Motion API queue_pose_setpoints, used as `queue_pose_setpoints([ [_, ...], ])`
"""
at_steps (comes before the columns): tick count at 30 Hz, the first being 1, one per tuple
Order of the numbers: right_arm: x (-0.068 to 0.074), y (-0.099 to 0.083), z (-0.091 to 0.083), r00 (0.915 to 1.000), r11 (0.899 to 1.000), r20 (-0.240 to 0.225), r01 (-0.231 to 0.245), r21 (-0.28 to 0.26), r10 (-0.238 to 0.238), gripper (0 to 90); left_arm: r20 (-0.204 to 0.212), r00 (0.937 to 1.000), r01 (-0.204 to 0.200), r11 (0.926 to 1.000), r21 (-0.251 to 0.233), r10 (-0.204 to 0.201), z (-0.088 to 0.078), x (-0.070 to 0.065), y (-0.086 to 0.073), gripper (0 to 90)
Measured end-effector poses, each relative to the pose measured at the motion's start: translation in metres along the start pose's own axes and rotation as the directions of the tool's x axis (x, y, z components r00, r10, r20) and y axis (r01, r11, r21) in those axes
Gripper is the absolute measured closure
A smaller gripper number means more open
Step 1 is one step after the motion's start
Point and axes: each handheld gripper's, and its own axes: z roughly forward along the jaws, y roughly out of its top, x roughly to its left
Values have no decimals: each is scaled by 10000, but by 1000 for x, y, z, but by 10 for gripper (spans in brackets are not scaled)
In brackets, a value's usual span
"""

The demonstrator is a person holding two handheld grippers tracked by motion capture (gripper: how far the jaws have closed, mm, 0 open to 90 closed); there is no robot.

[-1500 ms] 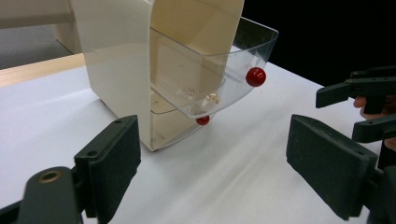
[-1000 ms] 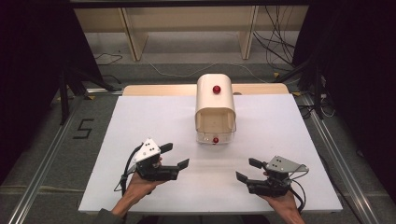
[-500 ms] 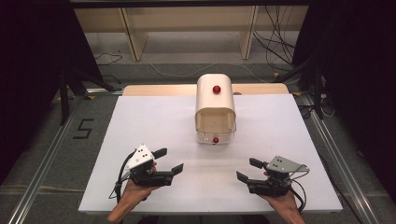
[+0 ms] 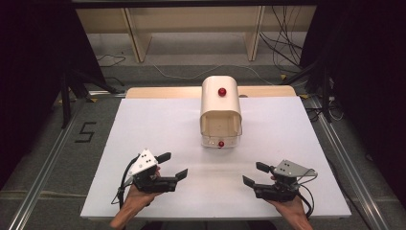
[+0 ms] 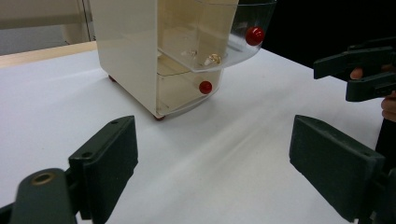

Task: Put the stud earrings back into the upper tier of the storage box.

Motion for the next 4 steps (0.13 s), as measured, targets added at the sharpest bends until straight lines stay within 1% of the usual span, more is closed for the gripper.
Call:
queue_pose_setpoints([
  [4, 0, 0, 0, 10000, 10000, 3, 8, 6, -8, 280, -12, 10000, 4, 10000, -7, -4, 0, 0, 0, 150],
])
